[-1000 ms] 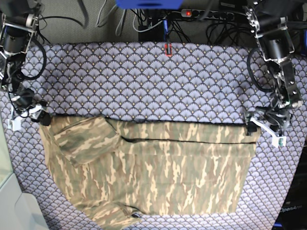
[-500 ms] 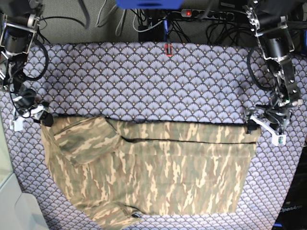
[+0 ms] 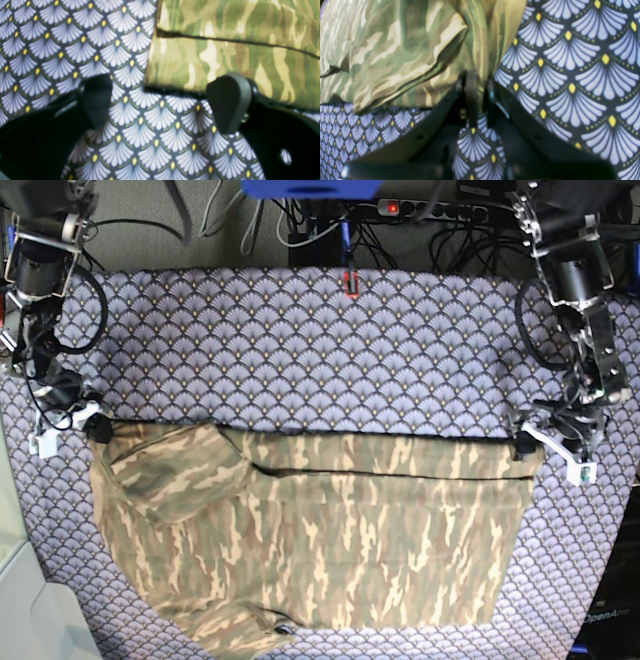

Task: Fold the T-shirt properly
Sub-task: 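Lower the held shoulder edge onto the shirt body with both grippers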

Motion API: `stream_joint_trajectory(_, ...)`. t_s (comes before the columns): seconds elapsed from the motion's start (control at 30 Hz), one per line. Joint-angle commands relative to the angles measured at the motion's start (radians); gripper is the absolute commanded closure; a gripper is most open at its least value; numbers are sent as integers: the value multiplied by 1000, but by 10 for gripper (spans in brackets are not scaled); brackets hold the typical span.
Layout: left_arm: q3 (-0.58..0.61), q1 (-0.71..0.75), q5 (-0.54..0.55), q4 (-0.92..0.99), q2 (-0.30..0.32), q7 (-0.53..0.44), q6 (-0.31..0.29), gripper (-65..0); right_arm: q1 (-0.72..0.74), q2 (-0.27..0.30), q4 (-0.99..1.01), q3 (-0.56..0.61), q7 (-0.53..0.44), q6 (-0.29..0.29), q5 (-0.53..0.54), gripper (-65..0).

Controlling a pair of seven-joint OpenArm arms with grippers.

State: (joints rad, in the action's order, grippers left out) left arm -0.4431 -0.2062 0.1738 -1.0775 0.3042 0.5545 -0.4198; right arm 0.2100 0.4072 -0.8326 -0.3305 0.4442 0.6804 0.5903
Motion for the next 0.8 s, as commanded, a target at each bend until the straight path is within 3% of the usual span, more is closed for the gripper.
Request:
stream_joint_trajectory(0.0,-4,-25,10,-14,19,-41,-3,-615,18,22,-14,-5,-22,18,15,0)
stream_joint_trajectory(0.33,-4,-82,13,159,11,-169,-3,-615,12,22,-12,-5,-22,18,15,0)
stream_joint_trajectory(0.77,0,-112,14,181,-36,-175,-3,-614,10,22,-12,-5,-22,18,15,0)
